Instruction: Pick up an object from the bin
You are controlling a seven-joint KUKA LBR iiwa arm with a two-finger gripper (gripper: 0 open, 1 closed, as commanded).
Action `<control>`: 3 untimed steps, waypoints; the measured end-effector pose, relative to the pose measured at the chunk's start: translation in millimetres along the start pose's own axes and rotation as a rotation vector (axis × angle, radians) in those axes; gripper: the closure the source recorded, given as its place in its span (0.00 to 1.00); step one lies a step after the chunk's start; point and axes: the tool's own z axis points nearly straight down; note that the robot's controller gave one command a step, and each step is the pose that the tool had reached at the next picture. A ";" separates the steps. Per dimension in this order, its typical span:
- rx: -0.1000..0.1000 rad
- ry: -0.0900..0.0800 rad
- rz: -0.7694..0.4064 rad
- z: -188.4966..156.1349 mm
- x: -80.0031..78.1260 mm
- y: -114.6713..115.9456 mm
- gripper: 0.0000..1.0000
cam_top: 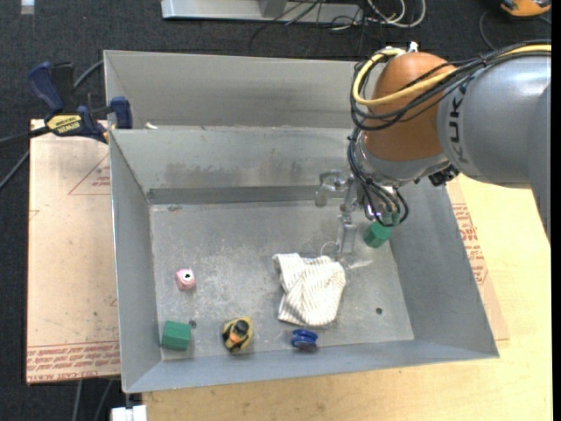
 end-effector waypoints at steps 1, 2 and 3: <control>0.000 -0.007 -0.001 -5.1 -1.7 0.0 0.00; -0.002 0.003 -0.348 70.5 58.2 -21.0 0.00; 0.001 -0.012 -0.448 4.5 81.1 6.9 0.00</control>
Offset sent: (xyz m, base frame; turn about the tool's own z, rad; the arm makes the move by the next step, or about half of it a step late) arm -0.0573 -0.0208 -0.0682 -0.3514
